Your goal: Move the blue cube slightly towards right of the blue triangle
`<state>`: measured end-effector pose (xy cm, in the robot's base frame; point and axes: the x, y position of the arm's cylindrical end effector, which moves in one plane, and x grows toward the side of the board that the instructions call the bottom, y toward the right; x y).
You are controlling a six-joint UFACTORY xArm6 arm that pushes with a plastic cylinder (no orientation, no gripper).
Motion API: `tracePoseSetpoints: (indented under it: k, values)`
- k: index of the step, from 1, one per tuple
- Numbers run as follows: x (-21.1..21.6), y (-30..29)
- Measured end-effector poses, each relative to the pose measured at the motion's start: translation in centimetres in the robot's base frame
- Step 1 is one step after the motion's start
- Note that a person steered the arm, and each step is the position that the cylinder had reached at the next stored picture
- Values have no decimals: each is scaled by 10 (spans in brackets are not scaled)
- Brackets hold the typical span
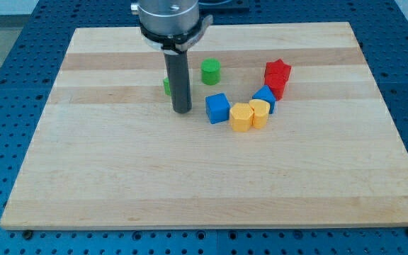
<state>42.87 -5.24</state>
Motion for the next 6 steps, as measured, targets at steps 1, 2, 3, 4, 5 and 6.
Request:
tracePoseSetpoints:
  k: [1, 2, 3, 4, 5, 6]
  values:
    - [11, 2]
    - [11, 35]
    - [11, 66]
    - [11, 104]
    - [11, 136]
    - [21, 156]
